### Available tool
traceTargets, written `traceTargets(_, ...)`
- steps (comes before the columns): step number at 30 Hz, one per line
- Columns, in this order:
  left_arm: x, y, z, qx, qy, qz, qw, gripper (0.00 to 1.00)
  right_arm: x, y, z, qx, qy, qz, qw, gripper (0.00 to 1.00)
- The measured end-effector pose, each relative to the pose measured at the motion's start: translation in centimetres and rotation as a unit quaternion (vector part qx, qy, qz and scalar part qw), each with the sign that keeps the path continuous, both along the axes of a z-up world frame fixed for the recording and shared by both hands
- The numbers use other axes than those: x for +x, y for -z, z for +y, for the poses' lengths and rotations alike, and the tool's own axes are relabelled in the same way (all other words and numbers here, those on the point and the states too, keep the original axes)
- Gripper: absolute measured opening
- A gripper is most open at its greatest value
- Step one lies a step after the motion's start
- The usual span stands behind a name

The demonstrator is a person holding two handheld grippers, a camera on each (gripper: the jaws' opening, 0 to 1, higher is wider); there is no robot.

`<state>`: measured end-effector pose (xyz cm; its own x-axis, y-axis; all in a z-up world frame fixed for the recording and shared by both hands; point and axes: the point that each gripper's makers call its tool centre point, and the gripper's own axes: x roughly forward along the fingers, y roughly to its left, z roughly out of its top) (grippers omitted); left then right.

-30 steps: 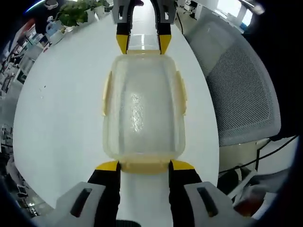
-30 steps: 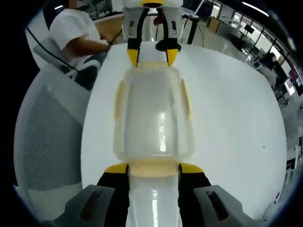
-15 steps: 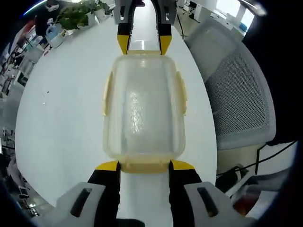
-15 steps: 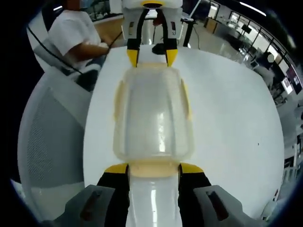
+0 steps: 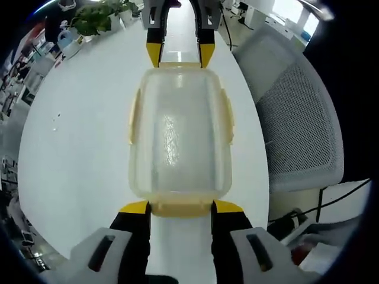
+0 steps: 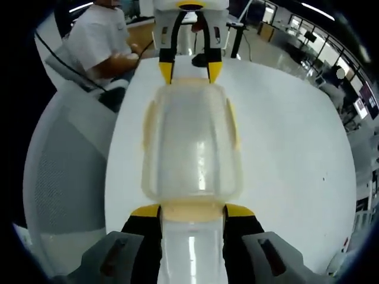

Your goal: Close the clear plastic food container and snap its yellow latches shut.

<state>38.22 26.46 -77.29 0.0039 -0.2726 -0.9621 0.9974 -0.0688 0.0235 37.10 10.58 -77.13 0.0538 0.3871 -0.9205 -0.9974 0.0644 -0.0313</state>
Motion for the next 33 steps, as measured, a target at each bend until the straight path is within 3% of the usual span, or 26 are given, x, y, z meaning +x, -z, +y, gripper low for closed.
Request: traceTargets(33,-0.1,0.4,-5.5,-0.018,-0.007,0.009,0.9998,0.39,0.1,0.4,-5.6,-0.014,0.0,0.006,0.9999,0.38)
